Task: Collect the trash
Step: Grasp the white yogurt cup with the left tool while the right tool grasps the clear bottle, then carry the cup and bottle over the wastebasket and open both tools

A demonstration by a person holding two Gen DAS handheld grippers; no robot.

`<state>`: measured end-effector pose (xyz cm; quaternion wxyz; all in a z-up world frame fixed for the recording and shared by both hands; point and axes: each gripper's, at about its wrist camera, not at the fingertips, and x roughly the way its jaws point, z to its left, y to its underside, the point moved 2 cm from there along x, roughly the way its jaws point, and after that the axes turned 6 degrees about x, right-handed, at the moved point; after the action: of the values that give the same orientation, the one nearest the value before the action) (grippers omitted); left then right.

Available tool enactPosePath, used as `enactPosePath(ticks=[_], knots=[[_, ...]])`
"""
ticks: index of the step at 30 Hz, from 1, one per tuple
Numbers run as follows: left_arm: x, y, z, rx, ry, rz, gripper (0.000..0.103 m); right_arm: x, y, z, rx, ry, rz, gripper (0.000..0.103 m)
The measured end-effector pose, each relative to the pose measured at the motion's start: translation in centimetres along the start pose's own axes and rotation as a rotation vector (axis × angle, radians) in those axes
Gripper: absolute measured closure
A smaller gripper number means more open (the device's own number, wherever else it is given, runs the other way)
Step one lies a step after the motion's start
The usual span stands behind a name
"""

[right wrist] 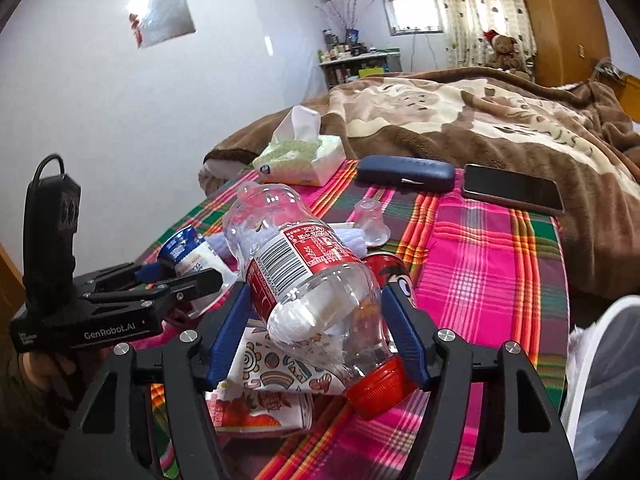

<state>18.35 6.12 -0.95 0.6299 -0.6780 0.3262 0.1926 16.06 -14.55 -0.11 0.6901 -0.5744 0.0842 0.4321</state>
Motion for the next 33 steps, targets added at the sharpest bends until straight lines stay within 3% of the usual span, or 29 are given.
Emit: enactPosePath(ticks=[8,17,33], knots=[[-2.0,-0.2,-1.9,0.051,-0.023,-0.037,0.041,-2.2,0.4,-0.9,0.059,0.010,-0.059,0.036],[-3.9,-0.7,-5.2,0.095,0.010,-0.071,0.041,-4.9,0.7,-2.6,0.111,0.037,-0.119,0.036],[-3.9,-1.2,-14.7,0.243,0.080,-0.079,0.041,-10.5,2.0,-7.7,0.222,0.162,-0.220,0.036]])
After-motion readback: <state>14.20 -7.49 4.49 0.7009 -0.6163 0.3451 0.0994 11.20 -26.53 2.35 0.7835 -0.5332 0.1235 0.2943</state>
